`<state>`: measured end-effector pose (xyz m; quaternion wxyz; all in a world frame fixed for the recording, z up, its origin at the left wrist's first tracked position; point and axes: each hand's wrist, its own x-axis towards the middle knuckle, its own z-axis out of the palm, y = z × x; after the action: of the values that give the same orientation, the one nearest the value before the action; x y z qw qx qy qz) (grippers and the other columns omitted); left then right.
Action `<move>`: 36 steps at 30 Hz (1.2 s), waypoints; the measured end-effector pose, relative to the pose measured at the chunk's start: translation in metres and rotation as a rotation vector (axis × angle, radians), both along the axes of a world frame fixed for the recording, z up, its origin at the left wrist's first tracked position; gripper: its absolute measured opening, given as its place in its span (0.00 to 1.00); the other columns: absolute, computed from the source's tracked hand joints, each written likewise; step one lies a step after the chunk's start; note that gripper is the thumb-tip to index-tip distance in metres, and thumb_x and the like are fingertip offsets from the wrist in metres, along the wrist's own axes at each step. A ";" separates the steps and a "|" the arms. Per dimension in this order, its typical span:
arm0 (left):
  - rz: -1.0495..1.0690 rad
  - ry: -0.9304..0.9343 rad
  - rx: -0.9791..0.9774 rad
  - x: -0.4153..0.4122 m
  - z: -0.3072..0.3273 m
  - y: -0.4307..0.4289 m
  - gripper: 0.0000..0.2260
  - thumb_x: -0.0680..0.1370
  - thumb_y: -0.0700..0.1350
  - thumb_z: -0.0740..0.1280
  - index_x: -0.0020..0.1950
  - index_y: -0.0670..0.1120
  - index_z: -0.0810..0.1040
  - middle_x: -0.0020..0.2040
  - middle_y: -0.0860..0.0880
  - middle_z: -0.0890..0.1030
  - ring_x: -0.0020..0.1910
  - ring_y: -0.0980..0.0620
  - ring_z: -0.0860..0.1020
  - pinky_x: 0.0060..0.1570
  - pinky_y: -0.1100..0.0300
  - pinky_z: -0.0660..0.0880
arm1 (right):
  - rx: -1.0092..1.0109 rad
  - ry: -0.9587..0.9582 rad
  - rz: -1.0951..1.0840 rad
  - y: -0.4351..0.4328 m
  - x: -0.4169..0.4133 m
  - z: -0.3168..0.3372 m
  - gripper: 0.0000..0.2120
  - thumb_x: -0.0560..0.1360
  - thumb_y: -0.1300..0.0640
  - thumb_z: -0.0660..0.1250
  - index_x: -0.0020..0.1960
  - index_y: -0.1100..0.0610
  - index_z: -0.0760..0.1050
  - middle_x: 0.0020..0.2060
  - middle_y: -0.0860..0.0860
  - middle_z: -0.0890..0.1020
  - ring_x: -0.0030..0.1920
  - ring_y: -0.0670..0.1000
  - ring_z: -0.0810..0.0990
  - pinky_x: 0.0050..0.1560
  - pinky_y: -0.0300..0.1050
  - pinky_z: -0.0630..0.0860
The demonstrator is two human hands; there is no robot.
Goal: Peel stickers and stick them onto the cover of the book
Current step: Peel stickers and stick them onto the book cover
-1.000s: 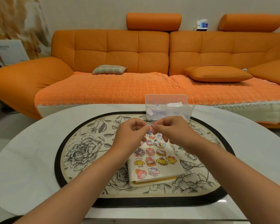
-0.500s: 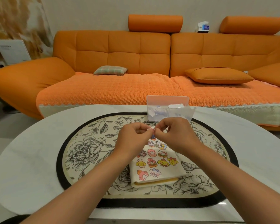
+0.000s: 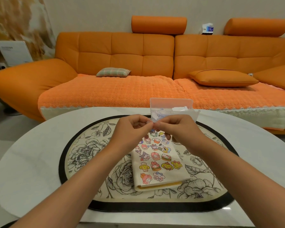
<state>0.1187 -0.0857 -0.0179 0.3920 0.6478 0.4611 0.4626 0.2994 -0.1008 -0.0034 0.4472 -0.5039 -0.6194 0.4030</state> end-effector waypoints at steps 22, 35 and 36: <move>-0.032 0.049 0.066 -0.009 0.000 0.007 0.03 0.76 0.42 0.73 0.42 0.49 0.84 0.36 0.48 0.85 0.32 0.54 0.79 0.31 0.64 0.74 | 0.001 -0.149 0.038 -0.001 -0.006 0.006 0.10 0.79 0.54 0.69 0.46 0.59 0.84 0.27 0.49 0.80 0.23 0.44 0.69 0.26 0.36 0.66; 0.011 0.035 0.086 -0.005 -0.005 0.006 0.02 0.75 0.45 0.74 0.42 0.50 0.84 0.38 0.48 0.85 0.35 0.46 0.81 0.35 0.54 0.78 | 0.116 -0.306 -0.010 -0.002 -0.007 0.003 0.13 0.81 0.52 0.66 0.41 0.56 0.83 0.25 0.53 0.77 0.22 0.43 0.67 0.27 0.36 0.66; 0.015 0.034 0.088 -0.005 -0.005 0.006 0.02 0.75 0.45 0.74 0.42 0.51 0.84 0.38 0.48 0.85 0.36 0.45 0.81 0.35 0.53 0.79 | 0.118 -0.302 -0.014 -0.002 -0.008 0.003 0.13 0.81 0.52 0.66 0.41 0.56 0.83 0.24 0.51 0.76 0.22 0.43 0.67 0.26 0.36 0.66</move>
<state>0.1135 -0.0802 -0.0224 0.3517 0.6689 0.4517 0.4742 0.2913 -0.1026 -0.0003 0.3806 -0.5359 -0.6987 0.2824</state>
